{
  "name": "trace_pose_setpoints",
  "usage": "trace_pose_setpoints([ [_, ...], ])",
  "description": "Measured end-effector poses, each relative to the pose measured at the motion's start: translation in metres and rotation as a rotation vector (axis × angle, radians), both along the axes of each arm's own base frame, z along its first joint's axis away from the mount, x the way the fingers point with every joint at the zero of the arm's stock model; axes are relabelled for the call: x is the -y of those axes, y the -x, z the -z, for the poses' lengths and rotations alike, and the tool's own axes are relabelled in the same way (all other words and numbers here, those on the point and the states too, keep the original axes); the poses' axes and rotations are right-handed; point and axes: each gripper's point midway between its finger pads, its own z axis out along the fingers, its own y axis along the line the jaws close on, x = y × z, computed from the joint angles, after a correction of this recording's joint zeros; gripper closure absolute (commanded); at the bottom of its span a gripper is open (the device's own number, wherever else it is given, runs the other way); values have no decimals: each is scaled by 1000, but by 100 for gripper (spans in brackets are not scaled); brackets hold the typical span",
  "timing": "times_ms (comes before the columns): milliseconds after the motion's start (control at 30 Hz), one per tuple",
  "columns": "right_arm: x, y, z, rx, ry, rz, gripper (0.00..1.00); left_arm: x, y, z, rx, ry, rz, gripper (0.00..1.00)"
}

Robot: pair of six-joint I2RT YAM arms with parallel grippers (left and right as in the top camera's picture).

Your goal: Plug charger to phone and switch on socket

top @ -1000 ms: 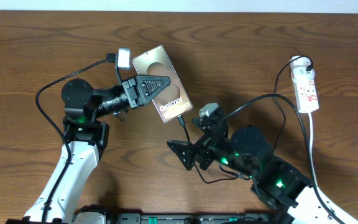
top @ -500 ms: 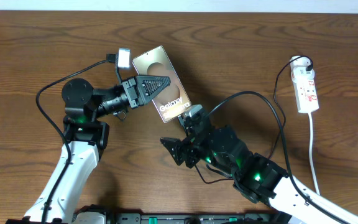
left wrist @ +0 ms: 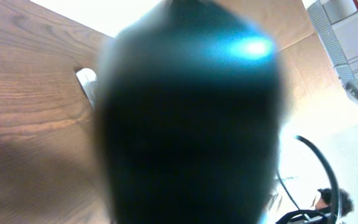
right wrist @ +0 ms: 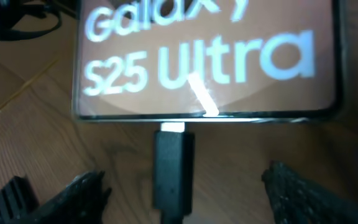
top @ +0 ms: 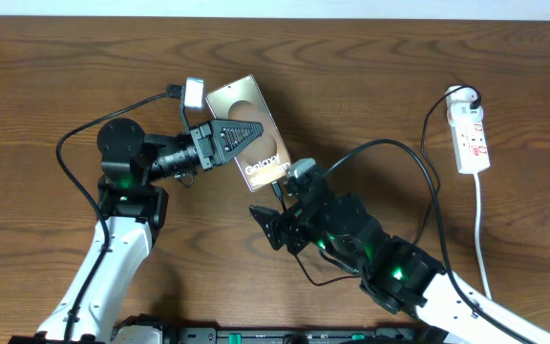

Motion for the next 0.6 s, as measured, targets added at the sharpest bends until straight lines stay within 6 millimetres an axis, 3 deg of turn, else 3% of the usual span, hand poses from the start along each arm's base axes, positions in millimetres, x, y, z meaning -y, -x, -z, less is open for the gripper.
trace_pose_setpoints([
  [133,5,8,-12,29,-4,-17,6,0,0,0,23,-8,-1,93],
  [400,16,26,-31,45,-31,-65,9,0,0,0,38,-13,-1,92],
  [500,20,32,-28,28,-13,-77,1,0,0,0,38,-13,-1,93],
  [600,24,36,-14,-9,34,-84,1,0,0,0,38,-13,-1,93],
])
